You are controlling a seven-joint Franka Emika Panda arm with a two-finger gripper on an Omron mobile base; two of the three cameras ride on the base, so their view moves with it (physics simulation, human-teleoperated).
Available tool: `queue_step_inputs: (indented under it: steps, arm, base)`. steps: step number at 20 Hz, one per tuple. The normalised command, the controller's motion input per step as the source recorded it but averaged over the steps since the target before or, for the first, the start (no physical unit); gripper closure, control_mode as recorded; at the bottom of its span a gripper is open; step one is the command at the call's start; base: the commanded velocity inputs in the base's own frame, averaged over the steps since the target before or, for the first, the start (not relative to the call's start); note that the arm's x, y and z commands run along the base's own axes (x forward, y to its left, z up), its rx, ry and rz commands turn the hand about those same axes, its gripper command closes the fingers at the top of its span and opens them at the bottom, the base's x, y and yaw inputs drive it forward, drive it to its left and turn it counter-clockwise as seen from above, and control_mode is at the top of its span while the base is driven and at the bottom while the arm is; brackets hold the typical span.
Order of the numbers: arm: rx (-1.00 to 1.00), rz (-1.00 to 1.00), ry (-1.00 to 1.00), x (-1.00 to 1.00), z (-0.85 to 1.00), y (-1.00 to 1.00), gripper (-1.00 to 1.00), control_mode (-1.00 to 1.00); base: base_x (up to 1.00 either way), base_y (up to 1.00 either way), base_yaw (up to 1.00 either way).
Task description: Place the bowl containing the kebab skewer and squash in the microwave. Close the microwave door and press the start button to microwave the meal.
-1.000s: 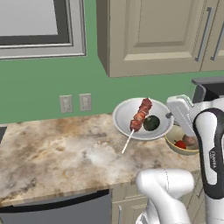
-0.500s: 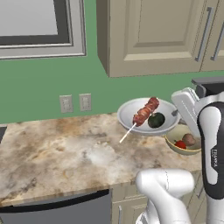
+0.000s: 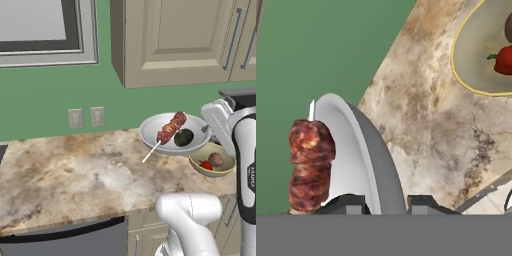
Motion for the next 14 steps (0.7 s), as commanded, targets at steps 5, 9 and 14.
queue_step_inputs:
  steps: [5, 9, 14]
  arm:
    - [0.00, 0.00, 0.00, 0.00, 0.00, -0.02, 1.00, 1.00]
    - [0.00, 0.00, 0.00, 0.00, 0.00, 0.00, 1.00, 1.00]
    - [0.00, 0.00, 0.00, 0.00, 0.00, 0.00, 1.00, 1.00]
  base:
    - [0.00, 0.00, 0.00]
    - [-0.15, 0.09, 0.00]
    - [-0.06, 0.65, -0.01]
